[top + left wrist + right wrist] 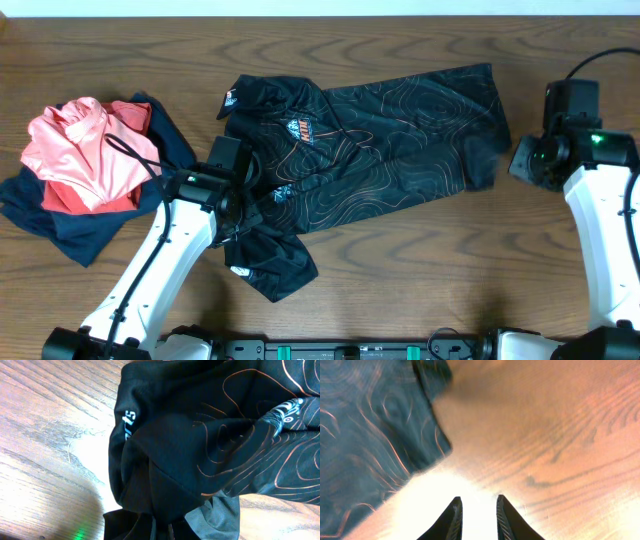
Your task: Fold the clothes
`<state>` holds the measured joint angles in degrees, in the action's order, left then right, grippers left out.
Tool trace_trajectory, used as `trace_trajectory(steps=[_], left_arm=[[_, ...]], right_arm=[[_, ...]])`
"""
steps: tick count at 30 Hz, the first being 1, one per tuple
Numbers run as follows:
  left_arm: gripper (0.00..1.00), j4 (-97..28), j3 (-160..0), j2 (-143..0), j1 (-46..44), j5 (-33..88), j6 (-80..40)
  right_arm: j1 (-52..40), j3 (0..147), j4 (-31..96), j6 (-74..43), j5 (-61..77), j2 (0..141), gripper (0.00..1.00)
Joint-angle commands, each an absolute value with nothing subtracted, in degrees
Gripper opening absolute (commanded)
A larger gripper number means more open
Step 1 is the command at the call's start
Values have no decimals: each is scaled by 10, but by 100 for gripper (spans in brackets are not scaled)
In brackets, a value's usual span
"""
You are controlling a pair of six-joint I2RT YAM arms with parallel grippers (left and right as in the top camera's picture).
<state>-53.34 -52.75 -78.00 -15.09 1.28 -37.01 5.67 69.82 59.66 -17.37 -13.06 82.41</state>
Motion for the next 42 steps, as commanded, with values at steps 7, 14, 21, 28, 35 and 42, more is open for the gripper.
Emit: trace_trajectory(steps=[7,14,21,28,35,42], left_arm=[[6,-535,-527,-779,-149,4,-360],[6,-535,-527,-779,-149,4,-360],[6,-530,-527,-779,-149,4,-358],[6,-517,-527,-779,-149,4,-358],[6,-513,-527,-779,-149,4,-358],[6,-514,-527,-779,-149,4,-358]], right_arm=[[59,585,587,-209,-72,826,41],[59,519,477,-209,32,826,64],[59,440,341,-228,50,826,69],[59,384,225,-232,50,830,73],[59,368,156,-238,50,865,73],[59,368,87,-263,50,927,73]])
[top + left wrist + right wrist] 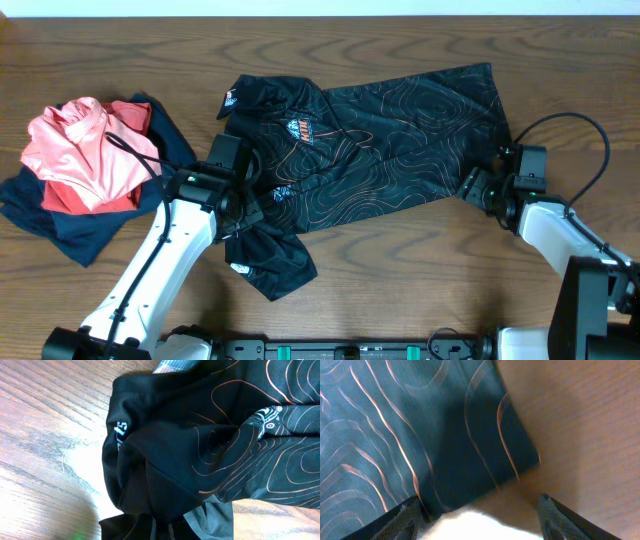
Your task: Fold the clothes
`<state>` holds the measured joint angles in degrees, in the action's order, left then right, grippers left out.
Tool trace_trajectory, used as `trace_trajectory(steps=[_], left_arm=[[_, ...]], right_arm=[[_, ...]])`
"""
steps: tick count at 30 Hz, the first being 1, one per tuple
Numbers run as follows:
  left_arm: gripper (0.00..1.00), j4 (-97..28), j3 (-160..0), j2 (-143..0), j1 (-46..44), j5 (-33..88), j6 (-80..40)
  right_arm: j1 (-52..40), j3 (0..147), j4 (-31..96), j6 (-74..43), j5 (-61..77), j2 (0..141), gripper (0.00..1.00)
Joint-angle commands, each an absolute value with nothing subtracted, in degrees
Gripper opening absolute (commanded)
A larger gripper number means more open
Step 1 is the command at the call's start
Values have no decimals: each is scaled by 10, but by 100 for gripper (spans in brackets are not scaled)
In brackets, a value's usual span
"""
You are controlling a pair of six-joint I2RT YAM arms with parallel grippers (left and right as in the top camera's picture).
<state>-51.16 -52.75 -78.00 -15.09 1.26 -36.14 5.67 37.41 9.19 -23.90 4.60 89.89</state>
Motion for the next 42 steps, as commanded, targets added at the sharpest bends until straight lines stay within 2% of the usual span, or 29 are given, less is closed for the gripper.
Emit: trace_trajectory(steps=[1,4,9,12,16,19,26,33,39,42], left_arm=[[6,-514,-527,-779,-149,4,-358],[6,-514,-527,-779,-149,4,-358],[6,-514,-527,-779,-149,4,-357],[6,-514,-527,-779,-149,4,-355],[6,-511,-527,-778,-149,3,-316],[6,-509,-536,-778,-149,4,-260],[6,-536,-620,-747,-147,9,-221],[6,-610,-765,-684,-113,11,-209],[6,-617,-882,-630,-60,129,-187],[6,-617,-930,-609,-40,149,-187]], right_arm=[[60,368,77,-263,50,935,73],[59,368,61,-263,50,951,63],[60,368,45,-263,50,955,19],[60,370,43,-263,50,955,1],[63,388,68,-261,50,942,1],[74,428,138,-257,50,907,1],[108,614,382,-202,43,792,1],[157,814,589,-153,38,745,1],[195,955,705,-150,24,732,1],[213,1024,751,-136,24,730,1]])
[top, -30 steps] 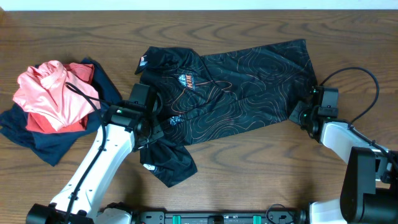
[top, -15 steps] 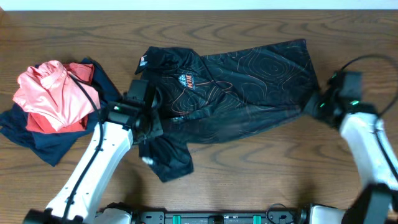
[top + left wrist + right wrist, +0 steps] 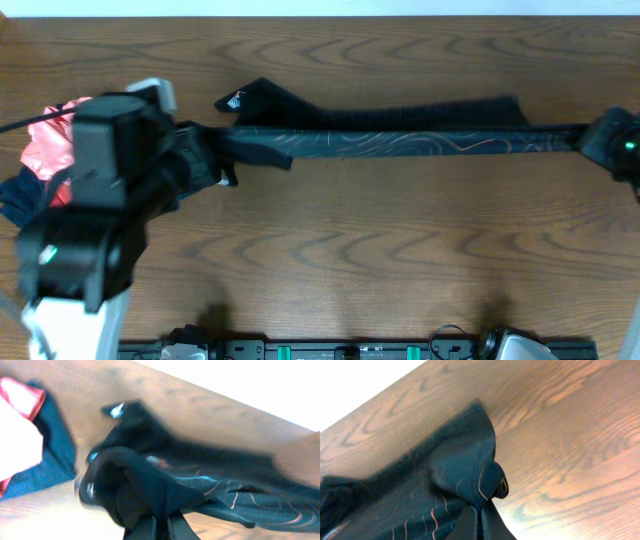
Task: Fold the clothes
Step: 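Lift the jersey with both grippers and stretch it left to right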
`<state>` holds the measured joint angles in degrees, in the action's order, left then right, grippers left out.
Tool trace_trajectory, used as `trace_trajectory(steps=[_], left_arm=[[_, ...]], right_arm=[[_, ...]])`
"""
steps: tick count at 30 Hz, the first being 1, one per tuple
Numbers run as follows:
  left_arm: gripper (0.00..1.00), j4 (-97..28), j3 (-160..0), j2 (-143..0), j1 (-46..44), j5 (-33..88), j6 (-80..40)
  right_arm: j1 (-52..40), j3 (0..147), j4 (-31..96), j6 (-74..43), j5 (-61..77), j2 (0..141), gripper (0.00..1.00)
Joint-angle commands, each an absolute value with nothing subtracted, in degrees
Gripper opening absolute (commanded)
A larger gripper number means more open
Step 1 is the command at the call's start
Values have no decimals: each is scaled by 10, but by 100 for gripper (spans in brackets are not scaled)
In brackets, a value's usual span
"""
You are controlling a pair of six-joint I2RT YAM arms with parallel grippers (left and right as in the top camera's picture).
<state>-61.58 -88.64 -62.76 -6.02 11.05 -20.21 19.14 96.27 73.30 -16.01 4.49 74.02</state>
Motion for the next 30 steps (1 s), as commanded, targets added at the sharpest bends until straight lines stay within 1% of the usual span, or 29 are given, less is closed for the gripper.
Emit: trace_trajectory(steps=[1,5,10,14,30], left_arm=[[6,-617,-942,-604,-36,149,-187],[6,-617,-991,-586,-32,149,-186],[6,-616,-1021,-582,-32,148,-186],[6,-619,-1021,-591,-32,148,-176],[6,-647,-1021,-681,-32,148,-171]], right_arm=[[222,1048,763,-131,23,730,1],[243,1131,801,-130,24,730,1],[248,1190,812,-125,24,730,1],[248,1191,820,-118,24,736,1],[247,1191,879,-104,24,838,1]])
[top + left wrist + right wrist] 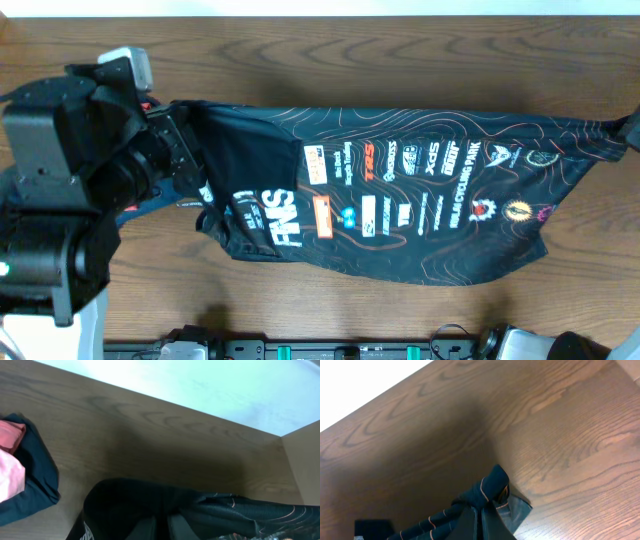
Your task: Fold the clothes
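A black jersey with orange contour lines and sponsor logos hangs spread wide above the table, held up between both arms. My left gripper is shut on a bunch of its cloth at the sleeve end on the left. At the far right edge my right gripper is shut on the hem corner. In the overhead view the left arm is raised close under the camera, and of the right arm only a tip shows at the right edge.
A pile of pink and navy clothes lies on the table at the left, mostly hidden beneath the raised left arm in the overhead view. The wooden table's far edge meets a pale wall.
The jersey was a thin, taut band strung between the two grippers; now it hangs open as a wide sheet with its logos facing the overhead camera. Both grippers stay shut on it.
The jersey lay rumpled on the table, my left gripper shut on its sleeve and the right one open off the hem. Then the right gripper was at the hem corner. Then both held it up, stretched thin, and now it hangs spread wide.
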`<state>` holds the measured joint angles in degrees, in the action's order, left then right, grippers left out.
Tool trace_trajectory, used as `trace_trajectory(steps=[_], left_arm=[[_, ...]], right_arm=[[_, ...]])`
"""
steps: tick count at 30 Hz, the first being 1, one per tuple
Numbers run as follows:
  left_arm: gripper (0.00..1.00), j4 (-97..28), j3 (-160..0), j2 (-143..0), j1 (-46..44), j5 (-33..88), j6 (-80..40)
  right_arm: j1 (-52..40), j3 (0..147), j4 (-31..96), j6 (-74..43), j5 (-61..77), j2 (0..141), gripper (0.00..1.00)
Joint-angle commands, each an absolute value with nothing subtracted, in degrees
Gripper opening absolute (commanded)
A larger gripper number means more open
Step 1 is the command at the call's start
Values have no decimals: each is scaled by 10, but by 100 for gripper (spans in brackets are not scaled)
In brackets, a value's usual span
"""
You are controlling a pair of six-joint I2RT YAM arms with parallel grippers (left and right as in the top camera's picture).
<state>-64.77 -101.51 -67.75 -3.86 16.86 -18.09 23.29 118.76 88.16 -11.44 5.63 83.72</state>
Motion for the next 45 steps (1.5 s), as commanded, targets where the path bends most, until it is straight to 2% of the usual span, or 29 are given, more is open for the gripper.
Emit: trace_trajectory(steps=[1,14,28,39,45], left_arm=[[6,-646,-1021,-683,-32,148,-171],[6,-629,-1021,-655,-32,148,-124],[6,-597,-1021,-600,-32,143,-125],[6,-570,-1021,-757,-32,144,-124],[6,-459,-1021,-872,-32,144,-124]], right_arm=[[247,1191,877,-104,24,839,1],[249,1192,863,-107,24,820,1],[249,1192,807,-109,24,756,1],[244,1192,806,-101,94,878,1],[220,1192,718,-112,127,957,1]])
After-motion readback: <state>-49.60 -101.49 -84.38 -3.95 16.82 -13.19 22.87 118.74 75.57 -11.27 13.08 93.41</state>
